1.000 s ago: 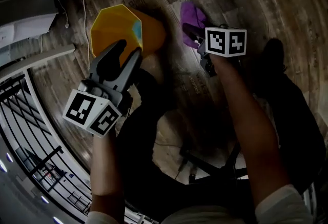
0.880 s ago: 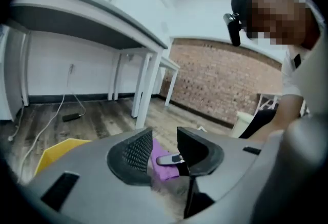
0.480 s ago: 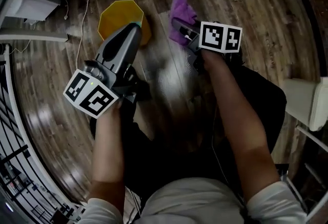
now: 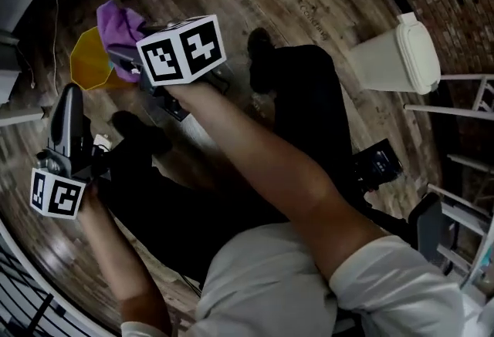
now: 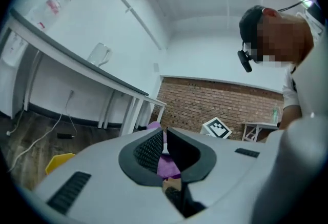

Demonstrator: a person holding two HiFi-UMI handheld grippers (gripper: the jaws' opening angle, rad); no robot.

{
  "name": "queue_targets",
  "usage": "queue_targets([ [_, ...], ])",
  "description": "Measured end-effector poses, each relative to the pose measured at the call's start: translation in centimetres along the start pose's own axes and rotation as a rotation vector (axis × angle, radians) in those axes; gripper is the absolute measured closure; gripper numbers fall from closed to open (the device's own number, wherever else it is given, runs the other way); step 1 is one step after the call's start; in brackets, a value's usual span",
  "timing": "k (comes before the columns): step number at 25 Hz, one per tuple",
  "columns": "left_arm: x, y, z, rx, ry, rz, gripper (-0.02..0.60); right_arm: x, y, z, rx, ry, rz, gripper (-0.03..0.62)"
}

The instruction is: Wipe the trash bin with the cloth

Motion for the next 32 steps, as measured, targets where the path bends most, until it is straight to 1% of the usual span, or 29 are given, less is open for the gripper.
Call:
queue_targets([
  [2, 0.2, 0.8, 0.4, -0.005, -0.005, -0.026, 0.558, -1.2, -0.7, 1.1, 0.001, 0.014, 0.016, 0.411],
  [5, 0.9, 1.4, 1.4, -0.012, 0.01, -0.022, 0.558, -2.7, -1.6, 2.3, -0.008, 0.028, 0.029, 0.411],
  [9, 3.5, 0.7, 2.4, -0.015, 0.012, 0.023, 0.558, -4.4, -2.2, 4.5, -0.014, 0.055, 0.072, 0.41],
  [13, 6.0, 0.2, 1.9, 0.0, -0.007, 0.066, 0.558, -5.3, -2.1, 7.2, -0.004, 0.048, 0.108, 0.411],
  [19, 8.3, 1.3, 0.2, 0.06, -0.054, 0.089, 0.558, -7.0, -3.6, 9.9, -0.021, 0.068, 0.145, 0.411],
  [21, 9.2, 1.0, 0.2, 0.073, -0.044, 0.106, 0.557, -7.1, -4.2, 11.0, -0.017, 0.074, 0.152, 0.41],
  [23, 9.9, 0.1, 0.7, 0.088, -0.015, 0.152, 0.557, -7.1, -4.6, 11.8, -0.011, 0.076, 0.157, 0.41],
  [24, 10.2, -0.6, 0.9, 0.083, -0.006, 0.18, 0.557, -6.9, -4.8, 12.1, -0.009, 0.075, 0.16, 0.41],
  [26, 11.2, -2.1, 1.5, 0.044, -0.011, 0.214, 0.557, -6.6, -5.3, 12.9, -0.01, 0.067, 0.166, 0.41],
  [28, 12.0, -2.9, 2.1, 0.013, -0.016, 0.23, 0.558, -6.4, -5.7, 13.6, -0.013, 0.048, 0.169, 0.41],
  [32, 11.4, -2.9, 2.7, 0.005, -0.027, 0.247, 0.558, -5.8, -6.0, 13.8, -0.027, 0.028, 0.139, 0.41],
])
Point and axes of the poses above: the fingertips, and each gripper's own axes: z backward along the fingers, x to its right, y out of its top, the point moved 10 cm from there along z, backward along the fingers, and after that the axes turned 15 degrees about -z, right-handed, at the moved point
